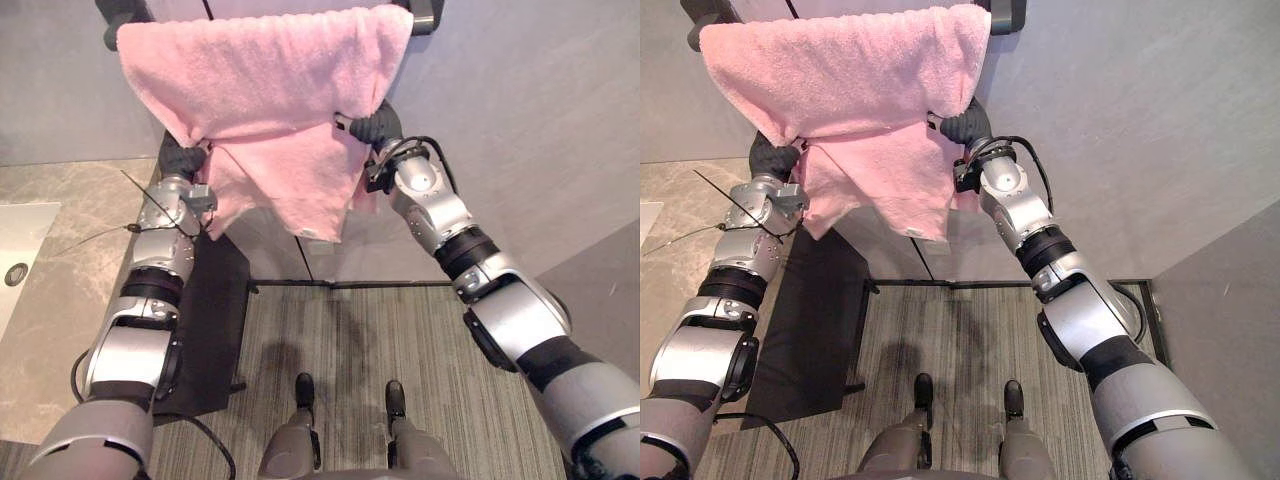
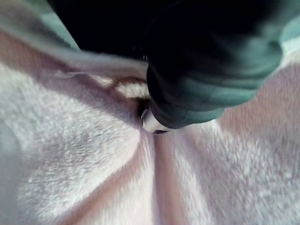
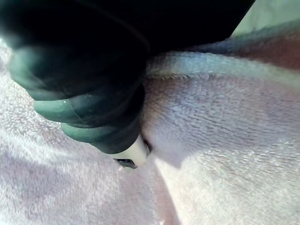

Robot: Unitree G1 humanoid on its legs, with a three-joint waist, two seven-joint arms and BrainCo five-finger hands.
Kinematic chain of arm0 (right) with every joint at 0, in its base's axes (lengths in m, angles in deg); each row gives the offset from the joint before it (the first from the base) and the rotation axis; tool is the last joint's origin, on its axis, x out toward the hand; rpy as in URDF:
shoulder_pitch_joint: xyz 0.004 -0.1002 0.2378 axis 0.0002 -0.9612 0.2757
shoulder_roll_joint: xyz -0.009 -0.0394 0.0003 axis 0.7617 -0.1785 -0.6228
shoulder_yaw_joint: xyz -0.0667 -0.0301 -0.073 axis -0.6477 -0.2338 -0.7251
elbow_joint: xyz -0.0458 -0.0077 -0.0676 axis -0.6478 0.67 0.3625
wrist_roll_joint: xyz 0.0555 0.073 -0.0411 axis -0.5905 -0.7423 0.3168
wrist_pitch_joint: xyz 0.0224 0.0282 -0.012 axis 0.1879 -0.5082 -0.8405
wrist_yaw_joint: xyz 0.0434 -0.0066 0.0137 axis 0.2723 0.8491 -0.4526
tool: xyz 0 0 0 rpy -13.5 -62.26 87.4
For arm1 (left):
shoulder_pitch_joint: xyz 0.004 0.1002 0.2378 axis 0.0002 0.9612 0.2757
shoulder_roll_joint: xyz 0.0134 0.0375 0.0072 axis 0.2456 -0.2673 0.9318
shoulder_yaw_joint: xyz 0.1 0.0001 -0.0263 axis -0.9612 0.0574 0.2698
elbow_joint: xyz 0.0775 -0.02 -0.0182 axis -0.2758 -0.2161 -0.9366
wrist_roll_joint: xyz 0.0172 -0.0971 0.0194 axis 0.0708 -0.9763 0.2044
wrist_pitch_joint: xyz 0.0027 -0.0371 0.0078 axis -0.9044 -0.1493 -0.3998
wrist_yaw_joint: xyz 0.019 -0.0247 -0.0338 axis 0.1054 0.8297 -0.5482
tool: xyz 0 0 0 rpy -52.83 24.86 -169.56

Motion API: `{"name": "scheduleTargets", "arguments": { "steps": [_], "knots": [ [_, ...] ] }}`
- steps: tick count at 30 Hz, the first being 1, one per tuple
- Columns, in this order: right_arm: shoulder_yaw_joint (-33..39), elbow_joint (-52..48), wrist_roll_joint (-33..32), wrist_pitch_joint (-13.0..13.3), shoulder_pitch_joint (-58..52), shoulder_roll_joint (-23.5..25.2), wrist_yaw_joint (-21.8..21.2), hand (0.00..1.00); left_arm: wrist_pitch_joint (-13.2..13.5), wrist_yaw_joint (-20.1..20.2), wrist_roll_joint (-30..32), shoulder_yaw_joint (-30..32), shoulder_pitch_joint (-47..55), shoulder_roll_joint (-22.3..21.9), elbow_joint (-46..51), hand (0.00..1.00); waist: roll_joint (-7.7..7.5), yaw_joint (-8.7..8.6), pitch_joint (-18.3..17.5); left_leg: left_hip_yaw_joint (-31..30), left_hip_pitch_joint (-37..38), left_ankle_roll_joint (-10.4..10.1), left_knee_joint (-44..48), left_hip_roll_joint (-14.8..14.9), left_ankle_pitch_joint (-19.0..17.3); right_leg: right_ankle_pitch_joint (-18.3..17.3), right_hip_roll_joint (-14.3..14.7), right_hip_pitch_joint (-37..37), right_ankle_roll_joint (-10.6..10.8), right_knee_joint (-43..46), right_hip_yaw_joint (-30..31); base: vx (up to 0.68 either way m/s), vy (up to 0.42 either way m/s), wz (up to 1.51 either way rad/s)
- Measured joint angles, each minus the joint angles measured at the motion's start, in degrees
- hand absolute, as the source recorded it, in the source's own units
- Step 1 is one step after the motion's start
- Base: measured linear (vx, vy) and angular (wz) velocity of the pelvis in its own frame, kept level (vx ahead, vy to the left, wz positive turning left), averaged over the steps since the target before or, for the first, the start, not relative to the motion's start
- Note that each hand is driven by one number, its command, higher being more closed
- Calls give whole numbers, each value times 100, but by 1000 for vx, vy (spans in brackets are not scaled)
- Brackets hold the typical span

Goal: Organize washtable

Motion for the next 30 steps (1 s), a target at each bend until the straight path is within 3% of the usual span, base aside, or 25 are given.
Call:
{"name": "scheduleTargets", "arguments": {
  "steps": [10, 16, 23, 26, 29, 30],
  "knots": [
    [54, -143, -342, -2, -432, -480, -133, 0, 1, 50, -325, 10, 246, 232, 3, 0, -14, 3, -114, 9, 11, 21, 31, 0, 16, -1, 0, 10, 1, 0, 3, 0, 0, 0],
    [31, -789, -522, -112, -1510, -1136, -484, 0, 2, 137, -476, 270, 552, 533, 25, 0, -18, -12, -173, 28, 66, -5, 21, 6, -6, -16, 2, 54, 9, -1, 25, -11, -5, -1],
    [88, -1477, -904, -279, -2998, -1405, -756, 0, 8, 140, -650, 781, 862, 907, 27, 0, -106, -24, -395, 110, 67, -14, 0, 25, -20, -44, 9, 11, -17, -2, 103, -17, -15, -6],
    [585, -1734, -874, -347, -3249, -1417, -749, 0, 8, 100, -678, 1024, 866, 1092, 35, 0, -129, -89, -430, 139, 78, -11, -1, 23, -22, -44, 5, 10, -10, -3, 119, -25, -16, -2],
    [1653, -2330, -710, -362, -3347, -1551, -595, 0, 18, -193, -680, 1483, 889, 1137, 303, 0, -144, -90, -548, 150, 89, -8, -1, 19, -26, -44, 1, 18, -8, -3, 120, -12, -9, 0],
    [2085, -2686, -680, -262, -3346, -1642, -437, 0, 49, -353, -682, 1643, 959, 1173, 671, 0, -162, -92, -606, 150, 89, -12, -1, 19, -28, -41, 1, 18, -12, -3, 119, 0, 0, 0]
  ]
}}
